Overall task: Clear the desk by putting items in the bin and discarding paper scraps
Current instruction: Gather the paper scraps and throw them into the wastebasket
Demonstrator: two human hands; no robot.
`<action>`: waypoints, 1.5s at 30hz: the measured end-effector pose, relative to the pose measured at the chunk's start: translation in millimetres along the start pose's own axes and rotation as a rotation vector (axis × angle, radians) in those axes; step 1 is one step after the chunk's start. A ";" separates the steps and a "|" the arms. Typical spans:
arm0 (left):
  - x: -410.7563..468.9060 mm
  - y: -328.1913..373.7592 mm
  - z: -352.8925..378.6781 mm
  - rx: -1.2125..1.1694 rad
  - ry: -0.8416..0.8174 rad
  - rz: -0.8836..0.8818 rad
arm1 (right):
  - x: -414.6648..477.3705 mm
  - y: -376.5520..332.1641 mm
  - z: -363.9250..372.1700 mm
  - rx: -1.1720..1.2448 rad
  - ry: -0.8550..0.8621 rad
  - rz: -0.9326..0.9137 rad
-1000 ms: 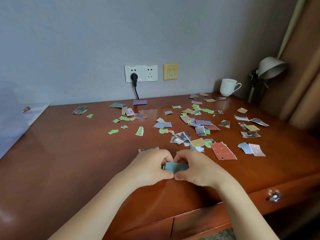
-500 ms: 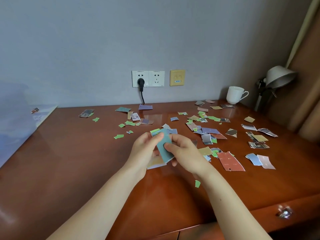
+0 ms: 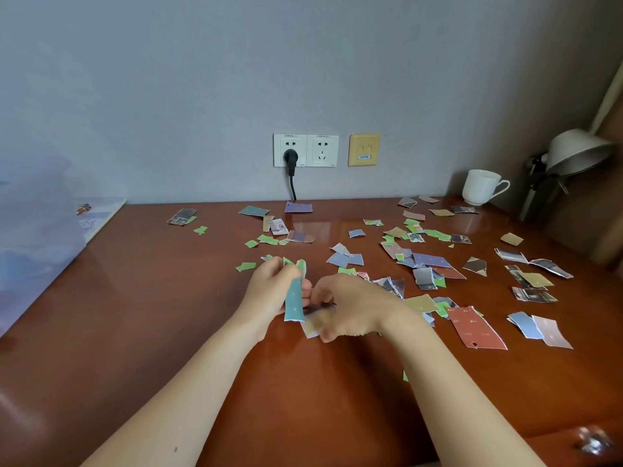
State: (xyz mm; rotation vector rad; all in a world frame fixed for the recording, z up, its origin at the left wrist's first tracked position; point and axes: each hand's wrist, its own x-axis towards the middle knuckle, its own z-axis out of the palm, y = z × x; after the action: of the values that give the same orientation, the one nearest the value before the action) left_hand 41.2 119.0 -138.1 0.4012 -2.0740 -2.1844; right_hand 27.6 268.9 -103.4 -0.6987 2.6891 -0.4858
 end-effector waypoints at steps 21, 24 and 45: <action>5.5 -6.9 -11.3 0.099 0.198 0.081 | 26.6 2.2 -7.7 0.642 0.237 -0.027; 8.0 -4.4 -17.5 0.020 0.223 0.035 | 35.1 -6.1 -9.9 0.780 0.370 -0.047; 48.0 28.2 -45.3 -0.125 0.234 -0.067 | 121.2 -31.6 3.1 0.774 0.569 0.044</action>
State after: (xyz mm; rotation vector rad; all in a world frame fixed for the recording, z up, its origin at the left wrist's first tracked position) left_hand 3.8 61.3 -117.4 0.6853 -1.8173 -2.1692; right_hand -59.0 179.8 -119.9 -0.2888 2.6115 -1.7989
